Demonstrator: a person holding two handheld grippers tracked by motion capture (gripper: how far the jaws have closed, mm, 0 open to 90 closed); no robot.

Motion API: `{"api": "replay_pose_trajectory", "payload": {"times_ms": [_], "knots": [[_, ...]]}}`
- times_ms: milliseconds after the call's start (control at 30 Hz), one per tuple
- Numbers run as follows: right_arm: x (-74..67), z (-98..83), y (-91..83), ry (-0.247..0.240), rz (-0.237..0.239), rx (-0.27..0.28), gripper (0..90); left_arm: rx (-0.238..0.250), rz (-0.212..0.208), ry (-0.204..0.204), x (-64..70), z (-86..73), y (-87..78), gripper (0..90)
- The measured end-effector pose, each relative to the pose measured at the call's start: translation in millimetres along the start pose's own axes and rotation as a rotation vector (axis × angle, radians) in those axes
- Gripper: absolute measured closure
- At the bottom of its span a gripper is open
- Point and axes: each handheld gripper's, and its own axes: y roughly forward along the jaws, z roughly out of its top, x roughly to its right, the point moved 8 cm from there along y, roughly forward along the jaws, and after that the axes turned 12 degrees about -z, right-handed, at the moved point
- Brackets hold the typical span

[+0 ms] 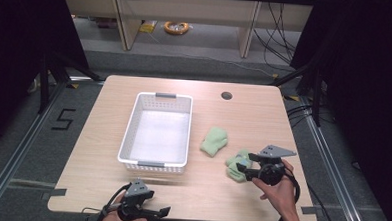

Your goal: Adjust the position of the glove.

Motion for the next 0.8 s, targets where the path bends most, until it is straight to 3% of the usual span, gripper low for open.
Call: {"api": "replay_pose_trajectory", "payload": {"times_ms": [133, 167, 233, 267, 500, 667, 700, 800], "knots": [[1.6, 16.6, 10.4, -0.033, -0.012, 0.027, 39.9, -0.001, 0.003, 0.003, -0.3, 0.3, 0.1, 17.3], [1.2, 22.8, 15.7, -0.038, -0.013, 0.018, 40.3, 0.010, 0.000, -0.007, 0.3, 0.8, 0.7, 17.3], [-0.2, 26.4, 18.0, -0.022, -0.011, 0.016, 40.6, -0.012, 0.005, 0.008, -1.8, -0.9, -1.6, 17.3], [-0.5, 30.0, 21.0, -0.025, -0.009, 0.016, 40.9, 0.016, 0.006, -0.012, -1.0, 0.5, 0.0, 17.3], [-8.2, 54.3, 49.9, -0.053, 0.010, -0.001, 44.7, 0.013, 0.003, -0.012, -0.9, 1.2, -1.0, 17.3], [-12.8, 59.5, 68.0, -0.053, 0.023, -0.037, 47.1, 0.017, 0.003, -0.009, -0.8, 0.8, -0.4, 17.3], [-13.3, 60.1, 78.7, -0.080, 0.023, -0.046, 48.1, 0.008, 0.002, -0.006, -1.0, 0.2, -1.4, 17.3], [-15.8, 59.8, 86.2, -0.062, 0.020, -0.076, 48.4, 0.001, 0.005, 0.008, -1.9, 0.2, -3.1, 17.3]]}}
